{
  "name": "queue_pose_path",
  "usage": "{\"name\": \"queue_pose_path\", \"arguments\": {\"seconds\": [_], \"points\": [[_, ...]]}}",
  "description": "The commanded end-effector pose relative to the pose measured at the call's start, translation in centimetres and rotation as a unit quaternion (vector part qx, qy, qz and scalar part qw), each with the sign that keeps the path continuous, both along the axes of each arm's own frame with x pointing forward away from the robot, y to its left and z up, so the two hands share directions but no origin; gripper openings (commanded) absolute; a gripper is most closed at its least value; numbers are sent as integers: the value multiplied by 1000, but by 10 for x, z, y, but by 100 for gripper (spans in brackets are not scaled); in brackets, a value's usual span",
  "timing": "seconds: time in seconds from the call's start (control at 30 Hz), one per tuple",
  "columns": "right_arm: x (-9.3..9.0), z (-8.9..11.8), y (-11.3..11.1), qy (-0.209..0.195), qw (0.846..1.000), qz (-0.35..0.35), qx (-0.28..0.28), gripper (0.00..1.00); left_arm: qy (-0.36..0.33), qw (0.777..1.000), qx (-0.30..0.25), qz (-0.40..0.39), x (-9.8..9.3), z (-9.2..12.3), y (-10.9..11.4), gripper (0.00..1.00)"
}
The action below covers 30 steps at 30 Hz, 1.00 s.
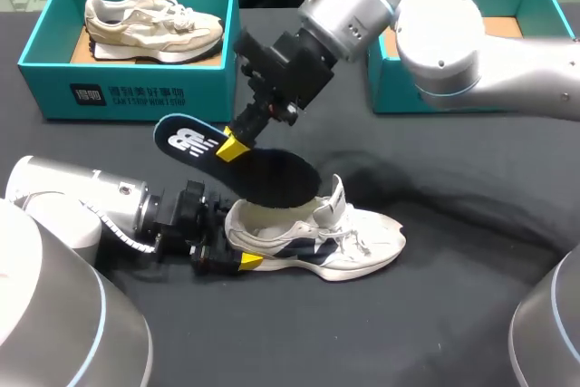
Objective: Take the shoe out of the shoebox, open the shoe tongue, remove and reinsert the insole, then place the shoe into the shoebox
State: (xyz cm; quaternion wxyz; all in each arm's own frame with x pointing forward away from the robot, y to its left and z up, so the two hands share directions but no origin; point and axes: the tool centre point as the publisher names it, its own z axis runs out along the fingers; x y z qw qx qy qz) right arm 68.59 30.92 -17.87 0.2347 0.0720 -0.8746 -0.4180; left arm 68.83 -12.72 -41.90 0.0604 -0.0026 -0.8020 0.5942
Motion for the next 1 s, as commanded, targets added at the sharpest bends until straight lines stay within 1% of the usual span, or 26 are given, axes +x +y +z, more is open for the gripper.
{"name": "queue_pose_path", "arguments": {"seconds": [0.03,0.5,0.57,0.63,0.67,0.7,0.8,0.83,0.87,0.9,1.0], "points": [[-5,8,-16,-5,1000,7,29,0,0,1000,1,0,0,-4,-1,0],[-5,8,-16,-5,1000,7,29,0,0,1000,1,0,0,-4,-1,0],[-3,17,-17,7,1000,5,14,0,0,1000,1,0,0,-4,-1,0],[-3,25,-20,8,1000,2,14,0,0,1000,1,0,0,-4,-1,0],[-2,28,-22,20,1000,-7,8,0,0,1000,1,0,0,-4,-1,0],[-1,31,-25,22,1000,-11,11,0,0,1000,1,0,0,-4,-1,0],[-4,40,-34,37,998,-29,28,0,0,1000,1,0,0,-4,-1,0],[-5,43,-39,37,997,-36,58,0,0,1000,1,0,0,-4,-1,0],[-7,45,-45,46,994,-56,85,0,0,1000,1,0,0,-4,-1,0],[-9,46,-53,54,988,-81,122,0,0,1000,1,0,0,-4,-1,0],[-9,46,-53,54,988,-81,122,0,0,1000,1,0,0,-4,-1,0]]}}
